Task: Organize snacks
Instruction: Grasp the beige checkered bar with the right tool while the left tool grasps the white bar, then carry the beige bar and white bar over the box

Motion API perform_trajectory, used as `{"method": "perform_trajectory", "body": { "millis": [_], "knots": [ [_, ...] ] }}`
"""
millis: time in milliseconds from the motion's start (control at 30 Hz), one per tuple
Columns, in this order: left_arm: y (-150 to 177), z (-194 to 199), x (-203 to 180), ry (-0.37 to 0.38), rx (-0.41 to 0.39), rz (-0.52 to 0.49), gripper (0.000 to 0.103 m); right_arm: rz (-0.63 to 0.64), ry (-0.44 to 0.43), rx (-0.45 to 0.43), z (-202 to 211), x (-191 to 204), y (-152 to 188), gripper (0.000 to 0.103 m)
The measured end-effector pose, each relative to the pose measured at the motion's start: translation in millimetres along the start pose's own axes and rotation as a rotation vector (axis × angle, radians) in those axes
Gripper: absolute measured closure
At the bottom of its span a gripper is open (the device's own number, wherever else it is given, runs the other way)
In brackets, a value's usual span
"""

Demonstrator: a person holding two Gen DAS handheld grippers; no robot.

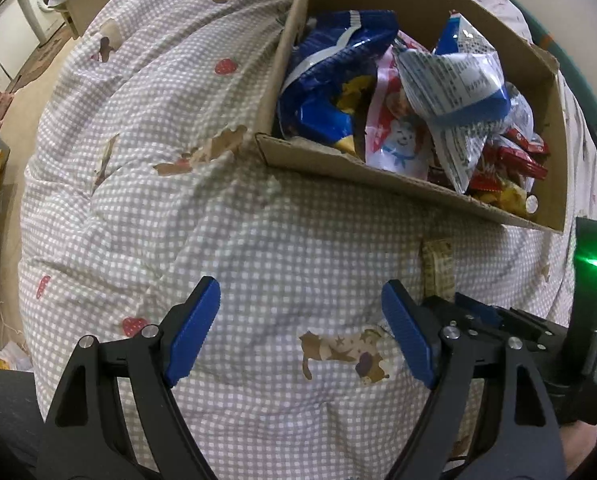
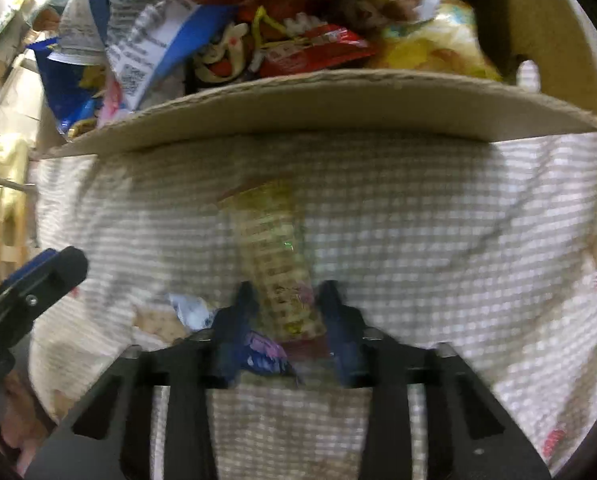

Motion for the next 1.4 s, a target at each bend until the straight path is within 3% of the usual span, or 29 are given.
{"method": "perform_trajectory", "body": {
  "millis": [167, 267, 367, 467, 600, 733, 900, 967, 1100, 1167, 1267, 1400],
  "knots": [
    [-0.1, -0.6, -1.3, 0.009, 0.004, 0.010, 0.023, 0.020, 0.015, 0.018, -0.2, -2.6, 15.4, 0.074],
    [1.8, 0.7, 4.2, 0.015, 0.008, 0.005, 0.023, 0.046, -0.024, 0.066, -2.5, 1.3, 28.1, 0.075],
    [3.1, 0.1, 5.7, 0.012, 0.018, 0.006, 0.023, 0.137, -0.156, 0.116, -12.0, 23.1, 42.8, 0.075],
    [6.3, -1.3, 9.1, 0.012, 0.035, 0.016, 0.023, 0.164, -0.167, 0.068, -6.2, 38.2, 44.5, 0.075],
    [13.0, -7.8, 7.9, 0.012, 0.060, 0.007, 0.024, 0.077, -0.143, 0.016, 4.3, 18.3, 42.9, 0.075],
    [29.7, -23.6, -6.4, 0.066, 0.152, -0.037, 0.043, -0.006, -0.141, -0.027, 11.5, 6.7, 46.8, 0.075],
    [53.5, -44.7, -37.4, 0.038, 0.195, -0.122, 0.045, -0.051, -0.151, -0.064, 33.6, -17.4, 40.9, 0.075],
    [55.4, -54.2, -42.4, 0.056, 0.230, -0.146, 0.076, -0.053, -0.158, -0.069, 35.2, -21.1, 42.1, 0.075],
    [55.5, -62.3, -42.4, 0.042, 0.243, -0.168, 0.077, -0.067, -0.162, -0.069, 40.7, -29.6, 48.4, 0.075],
    [54.2, -65.7, -41.3, 0.032, 0.252, -0.166, 0.086, -0.068, -0.154, -0.072, 40.1, -26.0, 49.4, 0.075],
    [52.8, -66.2, -38.4, 0.035, 0.252, -0.172, 0.088, -0.071, -0.151, -0.078, 43.5, -25.2, 49.1, 0.075],
    [53.7, -51.5, -23.1, -0.002, 0.197, -0.179, 0.088, -0.066, -0.151, -0.078, 46.1, -25.9, 49.1, 0.075]
  ]
}}
Point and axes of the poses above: each gripper's, at about its wrist camera, not at the fingertips, and z roughly against the way its jaws point, x to its left, y to its underside, the point moved 1 cm from there along -z, roughly the way its jaws point, and after that the axes turned 15 degrees about x, right-handed, at the moved point
